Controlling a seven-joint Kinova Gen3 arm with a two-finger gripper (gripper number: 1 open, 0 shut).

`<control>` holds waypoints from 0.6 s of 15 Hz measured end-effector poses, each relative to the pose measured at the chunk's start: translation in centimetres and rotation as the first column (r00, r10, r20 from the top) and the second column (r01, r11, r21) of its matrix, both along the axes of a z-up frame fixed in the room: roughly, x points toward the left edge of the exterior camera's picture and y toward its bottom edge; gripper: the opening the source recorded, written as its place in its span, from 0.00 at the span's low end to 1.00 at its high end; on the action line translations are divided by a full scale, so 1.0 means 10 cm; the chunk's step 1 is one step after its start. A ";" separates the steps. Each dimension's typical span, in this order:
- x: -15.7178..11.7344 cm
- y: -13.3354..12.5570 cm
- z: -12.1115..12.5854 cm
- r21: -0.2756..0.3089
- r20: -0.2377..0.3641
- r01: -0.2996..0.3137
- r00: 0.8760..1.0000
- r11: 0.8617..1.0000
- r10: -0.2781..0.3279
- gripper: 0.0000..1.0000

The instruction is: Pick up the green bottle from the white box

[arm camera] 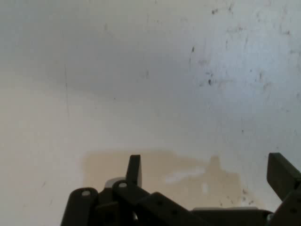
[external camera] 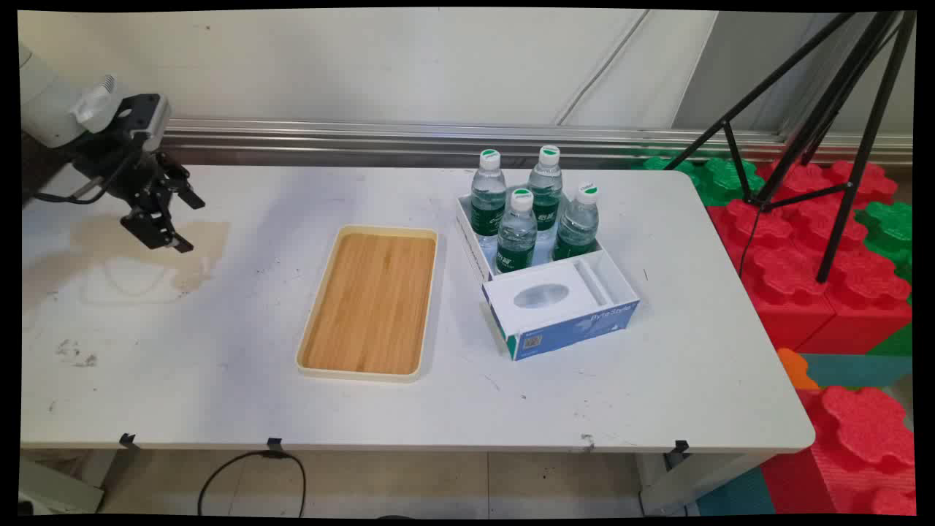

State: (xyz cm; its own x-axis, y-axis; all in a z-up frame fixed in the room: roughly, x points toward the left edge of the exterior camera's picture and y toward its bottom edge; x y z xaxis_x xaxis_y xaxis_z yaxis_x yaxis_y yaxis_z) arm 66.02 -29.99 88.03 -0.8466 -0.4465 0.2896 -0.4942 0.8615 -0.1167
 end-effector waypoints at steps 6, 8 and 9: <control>-0.26 -0.11 -0.02 -0.040 -0.127 -0.013 0.992 0.999 0.008 1.00; -0.45 -0.22 0.05 -0.070 -0.199 -0.021 0.980 0.997 0.007 1.00; -0.58 -0.29 0.11 -0.091 -0.245 -0.026 0.970 0.996 0.003 1.00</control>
State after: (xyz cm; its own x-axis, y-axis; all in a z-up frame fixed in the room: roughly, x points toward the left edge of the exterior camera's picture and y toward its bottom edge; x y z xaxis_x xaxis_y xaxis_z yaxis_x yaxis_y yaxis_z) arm 60.19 -32.92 89.08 -0.7387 -0.4195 0.5276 -0.5300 0.8451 -0.0700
